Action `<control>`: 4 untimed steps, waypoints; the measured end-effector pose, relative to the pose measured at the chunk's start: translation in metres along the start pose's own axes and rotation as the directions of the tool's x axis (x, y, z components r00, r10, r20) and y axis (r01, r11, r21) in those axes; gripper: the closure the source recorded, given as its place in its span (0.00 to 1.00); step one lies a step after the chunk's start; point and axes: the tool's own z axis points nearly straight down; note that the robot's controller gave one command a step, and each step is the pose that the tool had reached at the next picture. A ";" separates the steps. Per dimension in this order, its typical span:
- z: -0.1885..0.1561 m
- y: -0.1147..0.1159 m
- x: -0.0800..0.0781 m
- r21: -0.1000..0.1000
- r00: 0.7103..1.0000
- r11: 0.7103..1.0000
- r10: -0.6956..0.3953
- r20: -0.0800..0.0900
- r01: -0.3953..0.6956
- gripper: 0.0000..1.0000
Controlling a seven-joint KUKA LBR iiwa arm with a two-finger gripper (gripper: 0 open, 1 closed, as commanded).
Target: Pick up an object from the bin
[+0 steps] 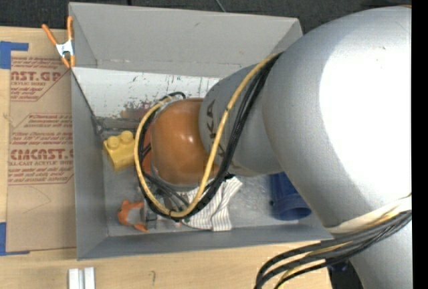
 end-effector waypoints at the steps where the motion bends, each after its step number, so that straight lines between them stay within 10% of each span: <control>1: -0.005 0.000 0.001 0.001 1.000 1.000 0.000 -0.005 0.000 1.00; 4: -0.044 0.000 0.001 0.003 1.000 1.000 -0.001 -0.007 0.001 1.00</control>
Offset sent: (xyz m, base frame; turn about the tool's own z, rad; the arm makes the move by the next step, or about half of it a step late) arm 0.0000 0.0000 0.0005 0.0000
